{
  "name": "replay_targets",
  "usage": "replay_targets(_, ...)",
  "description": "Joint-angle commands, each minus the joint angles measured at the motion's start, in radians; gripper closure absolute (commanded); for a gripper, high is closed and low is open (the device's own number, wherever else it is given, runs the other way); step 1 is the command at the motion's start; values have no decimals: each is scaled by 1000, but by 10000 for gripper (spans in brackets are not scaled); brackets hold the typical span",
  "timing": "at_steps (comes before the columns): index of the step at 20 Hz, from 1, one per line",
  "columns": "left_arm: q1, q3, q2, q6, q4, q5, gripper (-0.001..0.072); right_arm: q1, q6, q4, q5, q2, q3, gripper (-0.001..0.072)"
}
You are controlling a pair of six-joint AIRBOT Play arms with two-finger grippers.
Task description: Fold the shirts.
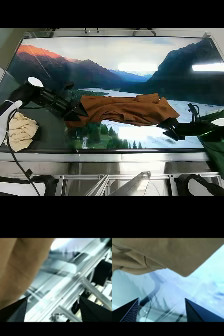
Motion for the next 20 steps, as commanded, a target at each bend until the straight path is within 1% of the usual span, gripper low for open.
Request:
replay_targets(1, -31, 0, -37, -17, 151, 21, 4, 65, -66, 121, -98, -51, -10, 94)
replay_targets(2, -30, 0, -37, -18, 153, 13, 4, 67, -103, 169, -97, -70, -8, 99)
replay_targets(4, -12, -2, -32, -34, 159, -6, 5, 67, -164, 231, -97, -90, -2, 259)
replay_targets(6, 10, -8, -3, -62, 214, -10, 4, 67, -176, 239, -101, -91, 6, 257)
replay_targets(8, 35, -58, 49, -97, 246, 30, 4, 67, -176, 239, -140, -93, 6, 258)
replay_targets(9, 49, -100, 77, -95, 246, 76, 4, 67, -176, 239, -164, -96, 6, 258)
replay_targets(11, 76, -174, 110, -95, 245, 225, 5, 67, -176, 241, -192, -110, 6, 259)
replay_targets(12, 87, -191, 107, -96, 242, 275, 5, 67, -175, 248, -198, -120, 6, 259)
replay_targets(16, 84, -112, -10, -96, 237, 272, 6, 73, -177, 274, -199, -187, 17, 259)
replay_targets(17, 77, -80, -43, -98, 237, 266, 6, 73, -185, 289, -199, -203, 20, 260)
replay_targets(18, 69, -48, -70, -104, 235, 257, 8, 73, -223, 325, -198, -214, 20, 275)
replay_targets(19, 57, -20, -86, -104, 237, 253, 132, 73, -265, 363, -197, -219, 20, 424)
replay_targets(20, 49, 7, -95, -103, 237, 250, 361, 73, -304, 399, -198, -218, 21, 544)
